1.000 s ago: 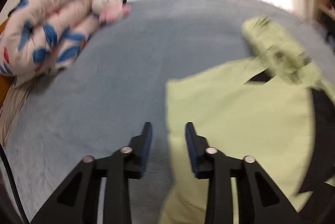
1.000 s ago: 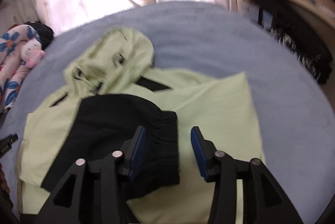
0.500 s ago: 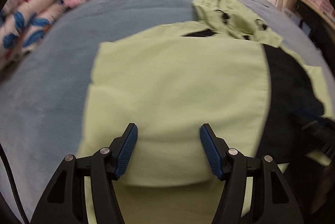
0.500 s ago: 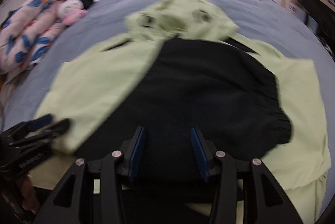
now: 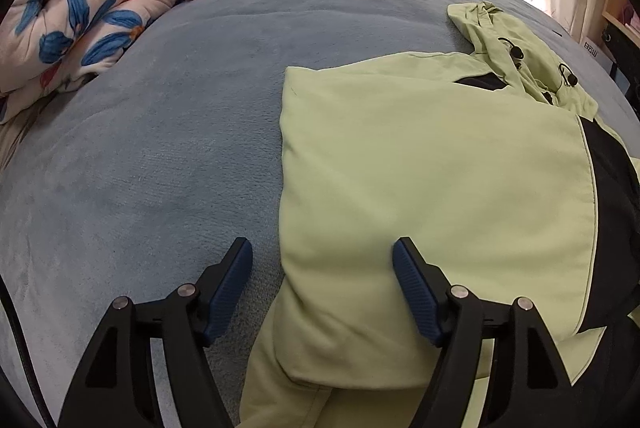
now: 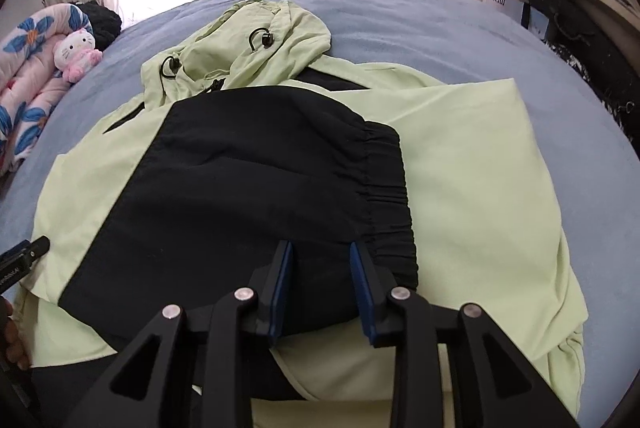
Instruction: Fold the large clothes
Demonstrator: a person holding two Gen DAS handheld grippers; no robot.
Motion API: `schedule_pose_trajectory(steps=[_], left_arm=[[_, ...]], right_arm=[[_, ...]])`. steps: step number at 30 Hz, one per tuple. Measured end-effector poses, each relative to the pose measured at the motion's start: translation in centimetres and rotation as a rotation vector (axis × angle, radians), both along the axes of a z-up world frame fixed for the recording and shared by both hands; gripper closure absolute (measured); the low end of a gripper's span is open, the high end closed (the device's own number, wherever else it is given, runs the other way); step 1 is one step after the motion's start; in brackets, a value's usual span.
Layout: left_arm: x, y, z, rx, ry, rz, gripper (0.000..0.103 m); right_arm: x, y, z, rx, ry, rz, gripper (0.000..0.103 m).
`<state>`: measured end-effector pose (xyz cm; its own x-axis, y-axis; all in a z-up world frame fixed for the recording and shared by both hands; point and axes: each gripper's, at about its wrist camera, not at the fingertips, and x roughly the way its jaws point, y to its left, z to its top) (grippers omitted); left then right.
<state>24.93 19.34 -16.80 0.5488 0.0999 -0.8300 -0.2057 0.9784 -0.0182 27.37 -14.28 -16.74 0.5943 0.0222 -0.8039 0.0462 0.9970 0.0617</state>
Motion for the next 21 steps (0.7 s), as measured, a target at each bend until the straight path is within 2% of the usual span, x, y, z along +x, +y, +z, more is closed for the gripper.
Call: schedule_pose_trajectory(steps=[13,17,21], left_arm=[[0.2,0.2,-0.6,-0.017,0.006,0.016,0.021],[0.5,0.4,-0.5,-0.022,0.029,0.001,0.020],[0.5,0.0,0.6,0.029,0.071,-0.033,0.020]], right_arm=[[-0.5,-0.3,-0.3,0.026,0.001,0.017,0.070],[-0.6,-0.2,0.1,0.037,0.043,0.031,0.070],[-1.3,-0.4,1.3,0.087,0.105,0.057,0.070]])
